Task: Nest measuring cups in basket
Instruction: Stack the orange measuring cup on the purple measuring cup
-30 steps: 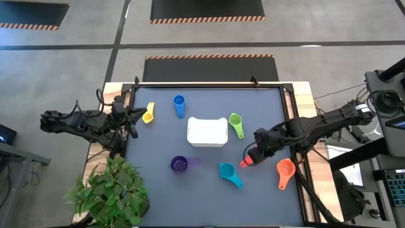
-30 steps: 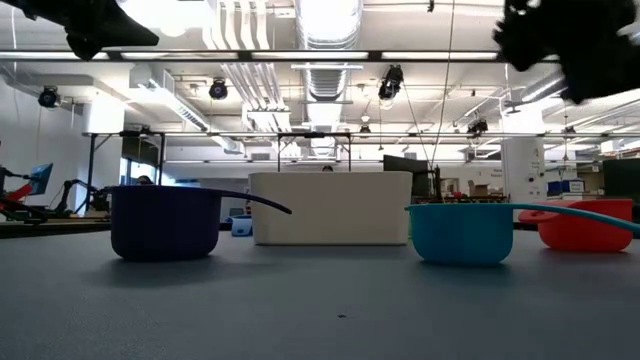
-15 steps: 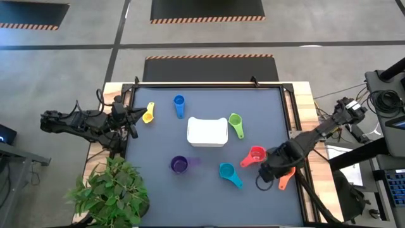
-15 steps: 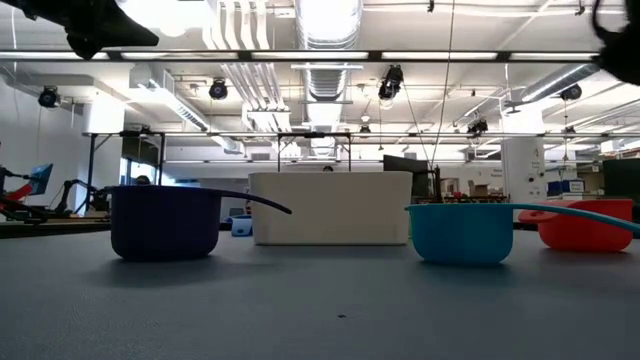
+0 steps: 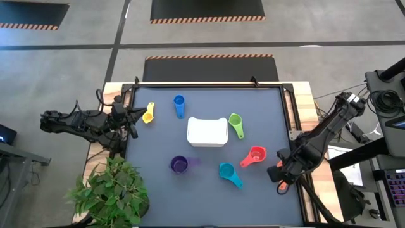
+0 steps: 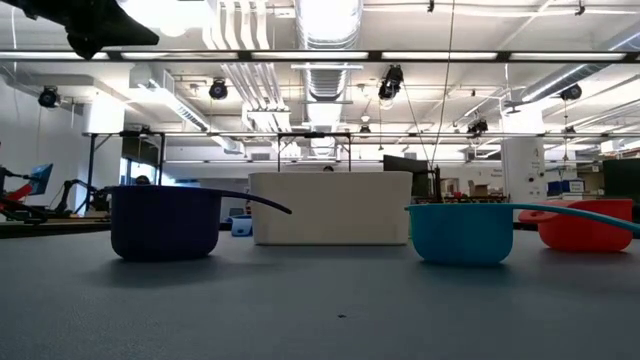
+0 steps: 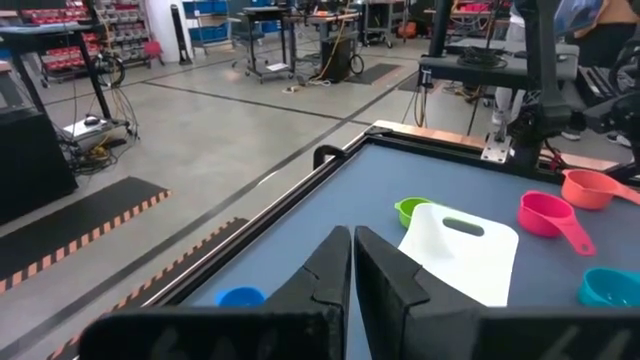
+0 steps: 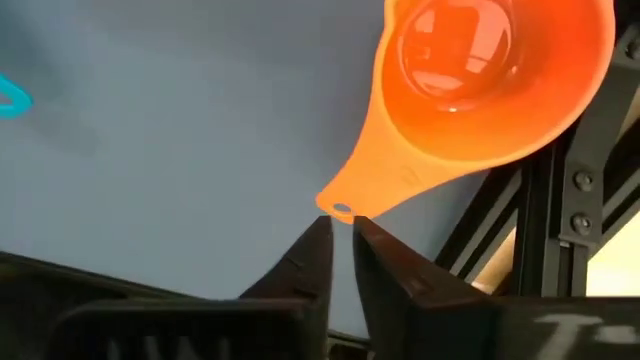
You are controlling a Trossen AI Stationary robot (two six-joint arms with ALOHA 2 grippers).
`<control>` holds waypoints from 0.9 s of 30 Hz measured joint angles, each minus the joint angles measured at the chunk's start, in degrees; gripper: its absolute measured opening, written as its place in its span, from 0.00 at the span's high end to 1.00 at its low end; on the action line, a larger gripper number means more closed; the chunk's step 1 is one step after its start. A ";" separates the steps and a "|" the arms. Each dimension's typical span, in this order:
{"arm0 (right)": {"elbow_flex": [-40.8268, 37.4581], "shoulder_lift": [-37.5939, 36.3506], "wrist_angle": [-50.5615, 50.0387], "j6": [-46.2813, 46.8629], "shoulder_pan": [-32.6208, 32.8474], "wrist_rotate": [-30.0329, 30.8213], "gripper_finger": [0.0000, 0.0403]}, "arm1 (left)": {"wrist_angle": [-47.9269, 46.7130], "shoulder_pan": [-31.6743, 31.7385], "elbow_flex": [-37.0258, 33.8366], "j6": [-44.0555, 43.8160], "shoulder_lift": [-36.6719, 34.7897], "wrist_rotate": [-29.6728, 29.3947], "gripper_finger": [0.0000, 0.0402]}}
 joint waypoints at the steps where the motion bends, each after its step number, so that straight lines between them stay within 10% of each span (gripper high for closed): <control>1: 0.00 -0.05 0.02 0.66 0.02 -0.04 0.87 | 0.08 0.00 0.00 0.00 0.00 0.00 1.00; 16: -0.22 4.12 0.16 4.24 0.96 -0.44 0.23 | 0.23 0.00 0.00 0.00 -0.04 0.00 1.00; 27: -1.20 4.79 -0.06 16.67 8.64 4.93 0.12 | 0.27 0.00 0.00 0.00 -0.04 0.00 1.00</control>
